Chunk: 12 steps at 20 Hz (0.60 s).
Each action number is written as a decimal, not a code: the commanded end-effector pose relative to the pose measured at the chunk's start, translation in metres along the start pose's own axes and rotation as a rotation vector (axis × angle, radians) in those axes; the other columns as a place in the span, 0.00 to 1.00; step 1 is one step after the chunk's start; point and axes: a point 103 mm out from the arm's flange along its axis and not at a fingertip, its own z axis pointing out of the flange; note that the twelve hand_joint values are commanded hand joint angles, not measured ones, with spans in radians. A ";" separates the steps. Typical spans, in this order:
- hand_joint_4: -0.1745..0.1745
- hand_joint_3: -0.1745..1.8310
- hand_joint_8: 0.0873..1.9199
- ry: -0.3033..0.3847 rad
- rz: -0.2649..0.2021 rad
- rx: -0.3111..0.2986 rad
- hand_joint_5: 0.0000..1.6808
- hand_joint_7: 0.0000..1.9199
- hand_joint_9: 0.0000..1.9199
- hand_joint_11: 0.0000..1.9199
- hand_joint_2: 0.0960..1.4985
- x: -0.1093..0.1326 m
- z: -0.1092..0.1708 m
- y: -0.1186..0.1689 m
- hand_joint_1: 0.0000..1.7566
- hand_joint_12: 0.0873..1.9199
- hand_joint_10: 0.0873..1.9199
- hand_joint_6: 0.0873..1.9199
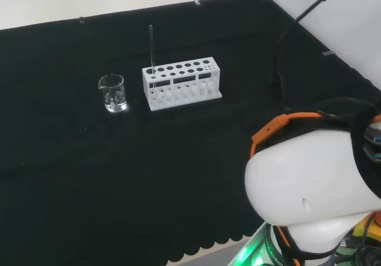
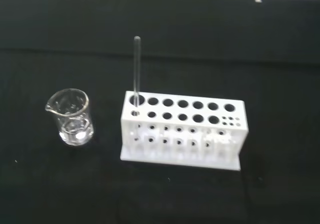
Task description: Take the glass rod from the white test tube rack.
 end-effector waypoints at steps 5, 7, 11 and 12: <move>0.19 0.00 0.38 0.031 -0.073 -0.020 0.11 0.05 0.08 0.00 0.80 0.026 0.019 0.052 0.29 0.73 0.39 0.00; 0.19 0.00 0.38 0.024 -0.078 -0.015 0.12 0.06 0.08 0.01 0.79 0.028 0.023 0.062 0.30 0.74 0.39 0.00; 0.20 0.00 0.38 0.026 -0.092 0.000 0.15 0.07 0.10 0.02 0.78 0.033 0.034 0.081 0.32 0.74 0.39 0.00; 0.20 0.00 0.38 0.030 -0.096 0.003 0.15 0.07 0.10 0.02 0.78 0.033 0.037 0.086 0.33 0.74 0.39 0.00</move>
